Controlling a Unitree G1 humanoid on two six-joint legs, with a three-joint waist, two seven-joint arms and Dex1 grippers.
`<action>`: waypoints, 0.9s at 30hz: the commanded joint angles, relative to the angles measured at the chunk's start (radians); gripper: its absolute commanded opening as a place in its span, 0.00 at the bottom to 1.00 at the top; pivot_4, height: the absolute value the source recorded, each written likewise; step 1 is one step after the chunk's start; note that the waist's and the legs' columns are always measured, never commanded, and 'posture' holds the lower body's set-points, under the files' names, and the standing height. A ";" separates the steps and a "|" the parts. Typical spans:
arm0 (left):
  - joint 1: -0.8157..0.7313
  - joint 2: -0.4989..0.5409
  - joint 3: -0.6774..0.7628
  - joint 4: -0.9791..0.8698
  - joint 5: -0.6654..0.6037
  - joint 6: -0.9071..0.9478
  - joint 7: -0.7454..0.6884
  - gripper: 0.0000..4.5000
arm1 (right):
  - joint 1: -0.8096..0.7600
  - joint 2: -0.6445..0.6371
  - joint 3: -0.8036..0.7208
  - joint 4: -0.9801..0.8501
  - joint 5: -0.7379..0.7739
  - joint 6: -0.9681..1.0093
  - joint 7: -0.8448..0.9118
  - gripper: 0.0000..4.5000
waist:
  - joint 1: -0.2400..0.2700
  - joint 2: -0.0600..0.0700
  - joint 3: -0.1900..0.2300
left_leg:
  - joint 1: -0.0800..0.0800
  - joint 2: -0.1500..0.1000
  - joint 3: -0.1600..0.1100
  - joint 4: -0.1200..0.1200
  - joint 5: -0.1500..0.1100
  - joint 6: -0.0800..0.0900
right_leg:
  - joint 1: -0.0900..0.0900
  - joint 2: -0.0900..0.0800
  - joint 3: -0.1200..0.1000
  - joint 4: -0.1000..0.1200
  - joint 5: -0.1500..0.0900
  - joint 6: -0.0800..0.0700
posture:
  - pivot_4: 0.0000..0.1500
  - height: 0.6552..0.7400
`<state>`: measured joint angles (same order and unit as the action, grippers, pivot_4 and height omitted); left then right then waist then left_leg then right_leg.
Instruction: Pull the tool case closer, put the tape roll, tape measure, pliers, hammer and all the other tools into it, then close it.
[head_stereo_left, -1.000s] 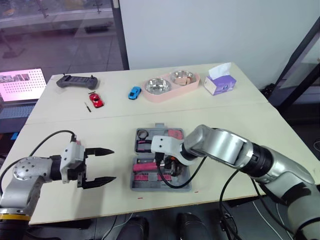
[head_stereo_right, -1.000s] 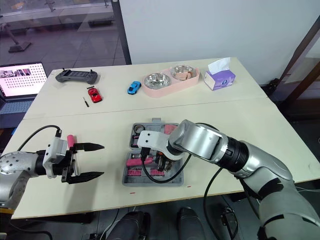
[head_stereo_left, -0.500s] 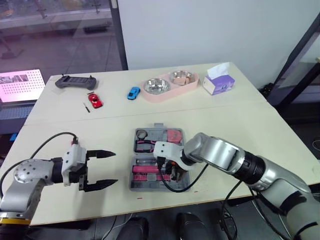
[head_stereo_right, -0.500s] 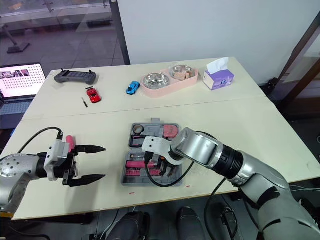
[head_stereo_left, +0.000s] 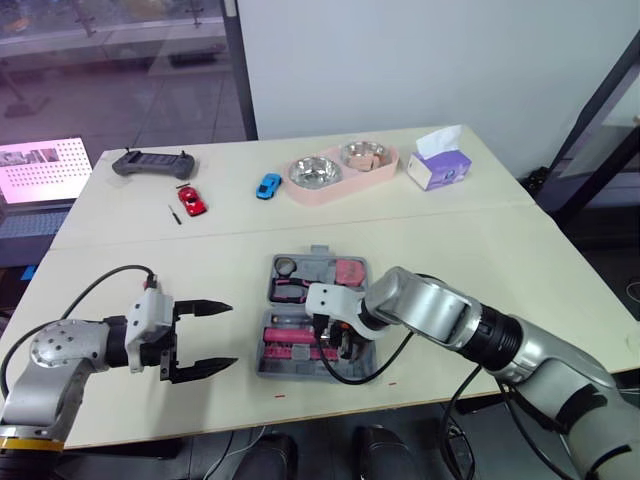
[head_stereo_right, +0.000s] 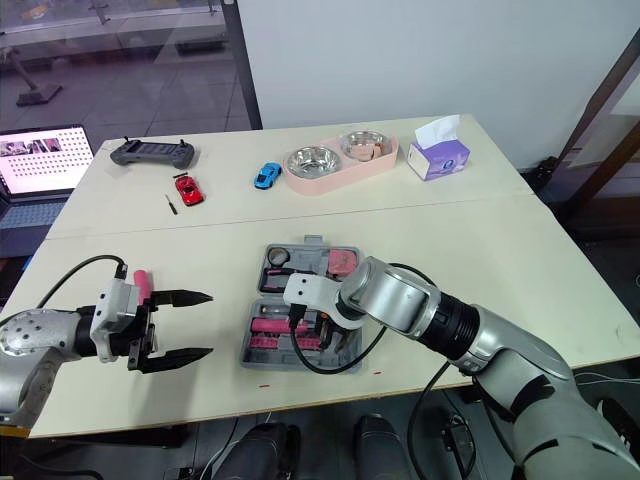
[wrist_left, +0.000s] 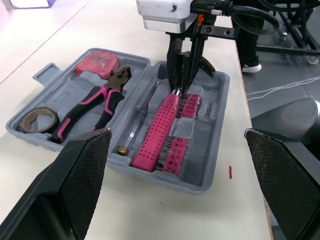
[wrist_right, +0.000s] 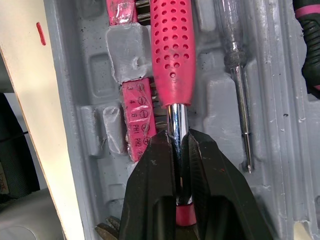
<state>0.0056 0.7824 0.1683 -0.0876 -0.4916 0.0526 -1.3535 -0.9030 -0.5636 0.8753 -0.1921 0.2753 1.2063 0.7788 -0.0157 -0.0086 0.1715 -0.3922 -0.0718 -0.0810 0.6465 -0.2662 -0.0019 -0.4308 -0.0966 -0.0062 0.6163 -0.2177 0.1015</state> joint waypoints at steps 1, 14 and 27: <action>0.002 0.002 0.007 -0.029 -0.020 -0.003 -0.002 1.00 | -0.018 0.005 -0.047 -0.009 -0.018 0.001 0.005 0.01 | 0.000 0.000 0.000 | 0.000 0.000 0.000 0.000 0.000 0.000 | 0.000 0.000 0.000 0.000 0.000 0.000 | 1.00 1.00; 0.001 -0.002 0.004 -0.031 -0.019 -0.001 0.002 1.00 | 0.002 0.018 -0.067 -0.008 -0.024 0.016 -0.009 0.01 | 0.001 0.000 0.000 | 0.000 0.000 0.000 0.000 0.000 0.000 | 0.000 0.000 0.000 0.000 0.000 0.000 | 1.00 1.00; 0.014 -0.003 0.005 -0.048 -0.025 0.010 0.003 1.00 | 0.003 0.037 -0.114 -0.028 -0.035 0.017 -0.010 0.84 | 0.001 0.000 0.000 | 0.000 0.000 0.000 0.000 0.000 0.000 | 0.000 0.000 0.000 0.000 0.000 0.000 | 1.00 1.00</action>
<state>0.0189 0.7794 0.1683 -0.1032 -0.4928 0.0607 -1.3515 -0.8898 -0.5387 0.8046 -0.1919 0.2398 1.2226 0.7659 -0.0147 -0.0086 0.1715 -0.3923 -0.0719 -0.0810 0.6464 -0.2663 -0.0019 -0.4308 -0.0968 -0.0062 0.6162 -0.2177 0.1015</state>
